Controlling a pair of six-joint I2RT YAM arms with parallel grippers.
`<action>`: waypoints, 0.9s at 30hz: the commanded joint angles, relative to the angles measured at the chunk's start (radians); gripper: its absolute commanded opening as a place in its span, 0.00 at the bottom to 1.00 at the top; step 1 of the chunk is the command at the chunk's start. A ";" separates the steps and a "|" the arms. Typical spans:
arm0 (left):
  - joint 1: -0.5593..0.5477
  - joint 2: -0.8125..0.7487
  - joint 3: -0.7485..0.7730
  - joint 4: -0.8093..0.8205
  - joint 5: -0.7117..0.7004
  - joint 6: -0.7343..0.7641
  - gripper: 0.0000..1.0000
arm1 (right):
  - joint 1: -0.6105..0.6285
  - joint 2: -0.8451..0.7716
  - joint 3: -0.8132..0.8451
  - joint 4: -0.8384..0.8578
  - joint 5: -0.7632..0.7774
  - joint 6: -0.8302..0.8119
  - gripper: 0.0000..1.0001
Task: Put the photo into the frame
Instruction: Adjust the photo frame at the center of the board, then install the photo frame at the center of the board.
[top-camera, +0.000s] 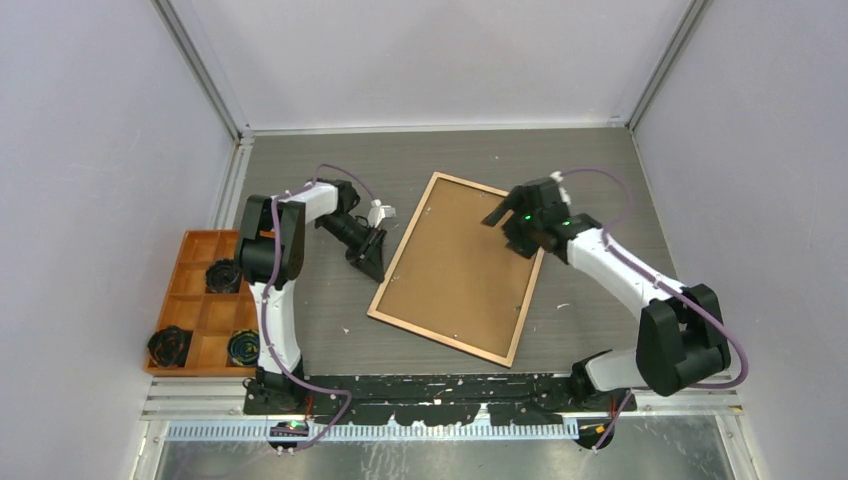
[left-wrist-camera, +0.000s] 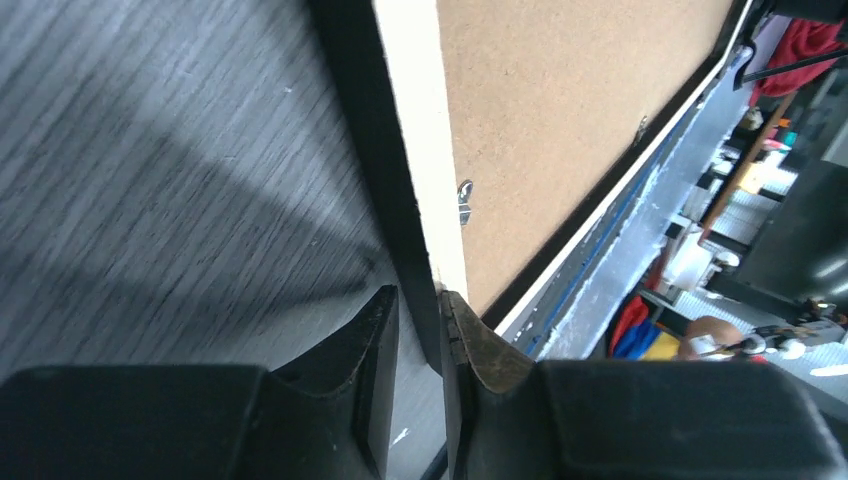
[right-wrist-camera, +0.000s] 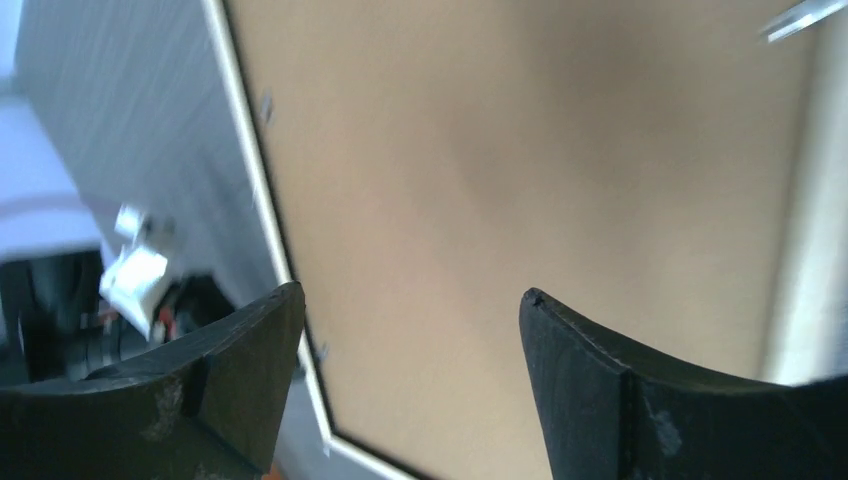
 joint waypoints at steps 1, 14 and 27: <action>0.005 0.026 0.006 0.027 -0.004 -0.035 0.21 | 0.223 -0.011 -0.015 0.131 0.077 0.156 0.80; 0.005 0.023 -0.014 0.040 -0.002 -0.043 0.15 | 0.569 0.343 0.111 0.414 0.074 0.356 0.75; 0.005 0.023 -0.011 0.037 -0.004 -0.043 0.14 | 0.602 0.499 0.189 0.474 -0.011 0.438 0.70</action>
